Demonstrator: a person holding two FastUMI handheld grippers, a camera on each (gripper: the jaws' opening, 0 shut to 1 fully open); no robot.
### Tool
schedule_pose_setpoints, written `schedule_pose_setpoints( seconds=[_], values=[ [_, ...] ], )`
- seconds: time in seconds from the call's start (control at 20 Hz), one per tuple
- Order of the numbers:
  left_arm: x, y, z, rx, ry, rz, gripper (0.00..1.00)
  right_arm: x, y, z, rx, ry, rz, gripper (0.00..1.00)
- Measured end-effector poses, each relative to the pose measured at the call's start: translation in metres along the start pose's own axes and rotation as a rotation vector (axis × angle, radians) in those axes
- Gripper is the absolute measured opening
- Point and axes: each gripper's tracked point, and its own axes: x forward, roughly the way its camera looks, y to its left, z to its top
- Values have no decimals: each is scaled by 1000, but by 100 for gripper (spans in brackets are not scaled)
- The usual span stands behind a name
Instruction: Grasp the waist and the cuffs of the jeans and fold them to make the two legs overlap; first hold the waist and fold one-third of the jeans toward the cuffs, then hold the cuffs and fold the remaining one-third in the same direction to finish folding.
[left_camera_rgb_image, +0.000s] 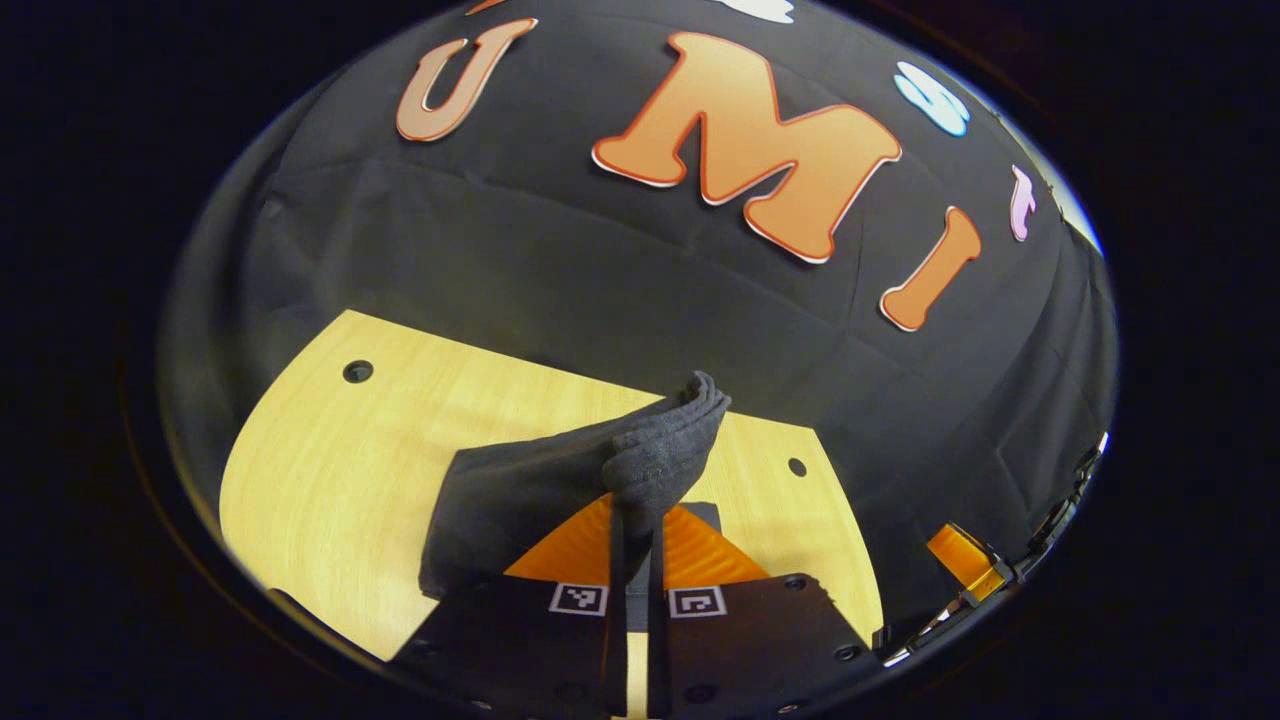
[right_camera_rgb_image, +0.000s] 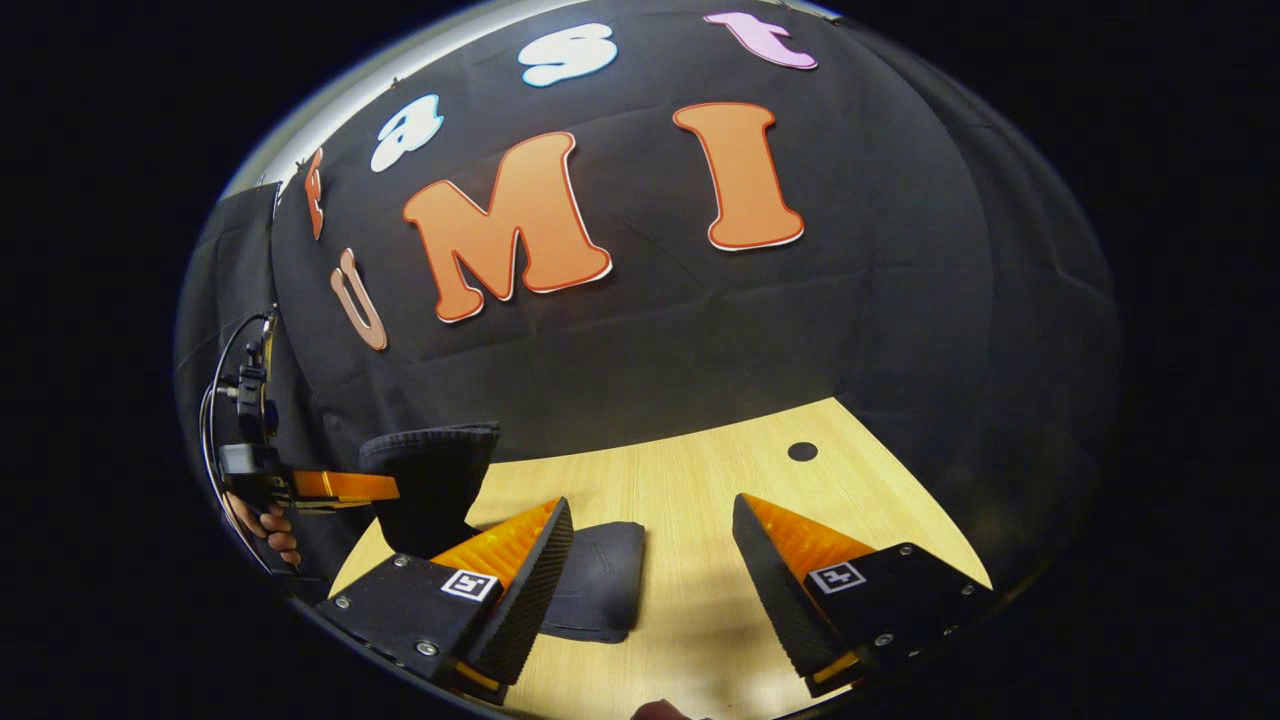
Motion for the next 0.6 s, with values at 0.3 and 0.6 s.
schedule_pose_setpoints(
  seconds=[0.3,0.6],
  values=[
    [31,-45,-24,22,41,10,8,-8,-41,4,12,9,-6,97],
    [54,-72,-71,141,161,51,6,-14,-65,7,14,12,-13,97]
  ],
)
